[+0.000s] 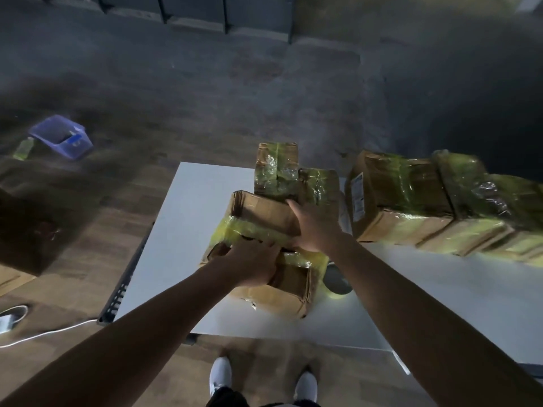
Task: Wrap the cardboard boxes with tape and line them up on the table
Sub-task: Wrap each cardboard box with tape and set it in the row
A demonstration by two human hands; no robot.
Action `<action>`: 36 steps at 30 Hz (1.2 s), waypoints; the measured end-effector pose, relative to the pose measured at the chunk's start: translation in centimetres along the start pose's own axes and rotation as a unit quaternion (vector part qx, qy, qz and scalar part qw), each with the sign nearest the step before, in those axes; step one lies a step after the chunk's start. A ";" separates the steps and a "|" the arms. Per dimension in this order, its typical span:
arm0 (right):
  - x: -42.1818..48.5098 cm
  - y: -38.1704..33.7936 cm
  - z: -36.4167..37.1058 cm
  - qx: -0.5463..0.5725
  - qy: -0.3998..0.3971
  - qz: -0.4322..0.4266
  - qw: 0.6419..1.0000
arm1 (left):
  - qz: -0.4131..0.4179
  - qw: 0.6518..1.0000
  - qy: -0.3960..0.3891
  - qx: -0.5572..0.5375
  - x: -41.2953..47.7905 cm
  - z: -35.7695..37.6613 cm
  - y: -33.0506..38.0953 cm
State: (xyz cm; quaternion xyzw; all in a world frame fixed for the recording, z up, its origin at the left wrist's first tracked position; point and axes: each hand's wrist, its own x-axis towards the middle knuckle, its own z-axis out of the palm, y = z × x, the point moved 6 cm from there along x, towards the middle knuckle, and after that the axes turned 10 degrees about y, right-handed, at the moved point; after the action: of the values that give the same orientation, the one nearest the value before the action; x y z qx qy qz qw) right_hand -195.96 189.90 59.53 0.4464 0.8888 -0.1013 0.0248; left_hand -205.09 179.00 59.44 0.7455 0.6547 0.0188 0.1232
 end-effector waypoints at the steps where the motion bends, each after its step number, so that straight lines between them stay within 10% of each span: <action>1: 0.0 0.0 0.0 0.006 -0.005 -0.005 1.000 | -0.011 1.000 0.002 -0.021 0.1 -0.1 -0.1; 9: -0.5 0.1 -0.7 0.042 -0.064 -0.057 0.995 | 0.047 0.980 0.157 -0.117 -2.0 -1.8 1.0; 15: -0.7 0.6 -1.1 0.106 -0.065 -0.058 0.991 | 0.034 0.988 0.149 0.014 -2.7 -1.4 1.5; 23: -3.9 5.1 -1.9 0.321 0.221 0.061 0.919 | 0.146 0.973 0.176 -0.013 -3.1 -1.7 3.9; 30: -6.3 8.3 1.4 0.291 0.258 0.221 0.894 | 0.125 0.988 0.080 0.040 -1.8 1.1 3.4; 36: -9.4 12.4 7.9 0.093 0.001 0.322 0.942 | 0.123 0.988 0.091 0.010 -1.8 1.3 3.4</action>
State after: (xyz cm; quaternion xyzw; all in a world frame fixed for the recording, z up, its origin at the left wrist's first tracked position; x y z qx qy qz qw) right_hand -180.76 188.14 51.07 0.7094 0.6840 -0.1694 0.0141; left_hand -201.83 176.70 59.12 0.8165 0.5670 0.0949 0.0529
